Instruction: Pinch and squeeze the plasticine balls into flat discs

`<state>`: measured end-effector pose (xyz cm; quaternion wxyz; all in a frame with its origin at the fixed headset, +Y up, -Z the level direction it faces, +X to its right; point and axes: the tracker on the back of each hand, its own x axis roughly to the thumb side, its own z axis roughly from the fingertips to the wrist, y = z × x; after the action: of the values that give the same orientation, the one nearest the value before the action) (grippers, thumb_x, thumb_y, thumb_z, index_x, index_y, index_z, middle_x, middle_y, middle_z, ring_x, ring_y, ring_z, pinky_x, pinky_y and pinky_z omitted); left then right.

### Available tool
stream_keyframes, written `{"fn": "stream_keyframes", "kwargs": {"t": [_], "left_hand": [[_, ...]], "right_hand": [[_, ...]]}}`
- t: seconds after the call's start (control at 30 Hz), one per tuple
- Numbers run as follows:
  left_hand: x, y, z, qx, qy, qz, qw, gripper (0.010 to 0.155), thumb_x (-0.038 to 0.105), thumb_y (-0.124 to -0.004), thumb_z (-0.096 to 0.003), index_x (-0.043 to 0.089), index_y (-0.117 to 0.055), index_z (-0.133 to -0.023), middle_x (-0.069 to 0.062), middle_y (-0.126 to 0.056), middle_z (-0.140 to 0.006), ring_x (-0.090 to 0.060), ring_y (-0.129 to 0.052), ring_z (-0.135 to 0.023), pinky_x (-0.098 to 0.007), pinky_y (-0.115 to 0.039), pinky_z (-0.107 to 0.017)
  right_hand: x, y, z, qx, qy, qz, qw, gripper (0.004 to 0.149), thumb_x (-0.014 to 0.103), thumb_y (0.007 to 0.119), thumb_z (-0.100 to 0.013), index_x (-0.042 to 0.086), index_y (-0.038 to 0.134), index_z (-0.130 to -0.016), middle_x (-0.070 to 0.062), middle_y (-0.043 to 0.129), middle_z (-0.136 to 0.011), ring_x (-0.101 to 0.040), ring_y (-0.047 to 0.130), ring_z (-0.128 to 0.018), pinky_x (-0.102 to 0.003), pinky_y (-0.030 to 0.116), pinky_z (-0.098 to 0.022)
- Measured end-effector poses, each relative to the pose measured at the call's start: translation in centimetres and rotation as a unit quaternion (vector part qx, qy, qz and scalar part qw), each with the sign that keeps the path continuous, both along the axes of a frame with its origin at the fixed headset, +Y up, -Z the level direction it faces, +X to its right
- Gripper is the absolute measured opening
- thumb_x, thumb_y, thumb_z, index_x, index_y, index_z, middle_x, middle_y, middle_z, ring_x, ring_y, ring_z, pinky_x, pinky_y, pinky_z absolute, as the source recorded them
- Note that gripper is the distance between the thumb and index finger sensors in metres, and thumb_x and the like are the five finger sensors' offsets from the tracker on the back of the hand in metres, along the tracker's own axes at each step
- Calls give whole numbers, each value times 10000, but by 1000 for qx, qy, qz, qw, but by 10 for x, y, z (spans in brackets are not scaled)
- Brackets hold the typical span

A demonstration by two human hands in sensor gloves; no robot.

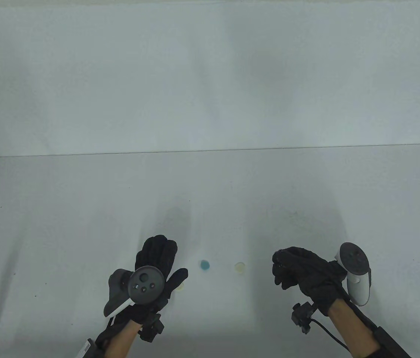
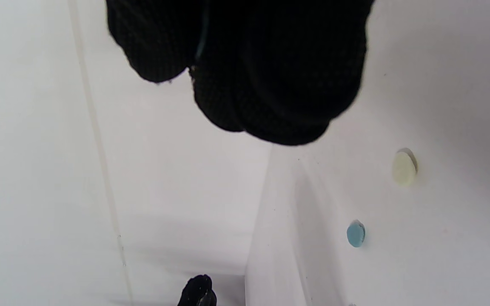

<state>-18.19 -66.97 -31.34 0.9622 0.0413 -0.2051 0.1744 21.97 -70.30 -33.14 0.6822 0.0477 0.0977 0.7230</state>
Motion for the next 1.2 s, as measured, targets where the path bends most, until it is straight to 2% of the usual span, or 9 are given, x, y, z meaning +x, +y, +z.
{"fn": "stream_keyframes", "kwargs": {"t": [0.03,0.1,0.2,0.43,0.67,0.8,0.87,0.93,1.2], "left_hand": [[0,0,0,1,0,-1,1000,767,470,-663,-547,22,-472,-1139,-301,-363,-1161,-582,-372,-1051,-650,-414,-722],[-2,1,1,3,1,1,1000,766,470,-662,-546,24,-472,-1139,-299,-364,-1161,-580,-373,-1052,-650,-414,-722],[-4,0,1,1,2,0,1000,767,471,-661,-547,23,-470,-1139,-301,-364,-1161,-581,-373,-1051,-651,-413,-721],[-5,0,1,1,1,-1,1000,766,471,-662,-547,24,-472,-1139,-301,-364,-1161,-579,-373,-1052,-652,-411,-721],[-3,0,1,3,0,-1,1000,765,471,-661,-547,24,-473,-1139,-302,-363,-1161,-580,-372,-1053,-651,-412,-722],[-3,0,1,2,-1,-2,1000,766,471,-662,-547,22,-474,-1138,-302,-364,-1161,-581,-372,-1051,-652,-411,-722],[-3,0,1,5,0,-1,1000,767,471,-662,-546,22,-473,-1139,-300,-365,-1161,-580,-374,-1052,-652,-411,-722],[-3,-1,0,2,-1,-1,1000,766,471,-661,-547,23,-473,-1139,-300,-364,-1162,-581,-373,-1052,-652,-411,-721],[-1,-2,-1,-2,-2,-5,1000,765,471,-662,-546,24,-475,-1138,-300,-367,-1161,-581,-375,-1052,-653,-411,-721]], "right_hand": [[0,-2,0,-4,7,-16,1000,437,423,755,-560,110,809,-860,-76,967,-699,-224,1034,-518,-235,960,-340],[-1,-6,-1,-17,45,-57,997,729,568,639,-580,-9,659,-1025,-229,839,-915,-389,945,-712,-365,909,-479],[-4,-11,-1,-32,56,-85,994,850,649,587,-564,-50,620,-1047,-278,806,-945,-439,948,-706,-386,912,-467],[-5,-9,-2,-32,22,-59,998,523,444,695,-595,16,819,-869,-144,994,-682,-245,1072,-468,-247,966,-293],[-4,-3,0,-11,-5,-20,1000,453,384,721,-580,8,903,-756,-116,1044,-544,-198,1099,-362,-223,978,-209],[-4,-5,0,-13,-4,-36,999,453,402,700,-586,48,871,-810,-110,1024,-635,-225,1090,-450,-248,975,-278],[-4,-7,-1,-24,46,-74,996,704,554,609,-587,-22,735,-972,-235,903,-845,-362,1021,-621,-339,940,-369],[-4,-9,-1,-24,60,-76,995,787,618,567,-582,-30,682,-1013,-263,857,-895,-396,996,-659,-358,933,-392],[-5,-7,-3,-22,68,-93,993,469,392,671,-612,30,768,-895,-141,986,-699,-257,1075,-506,-260,971,-317]]}}
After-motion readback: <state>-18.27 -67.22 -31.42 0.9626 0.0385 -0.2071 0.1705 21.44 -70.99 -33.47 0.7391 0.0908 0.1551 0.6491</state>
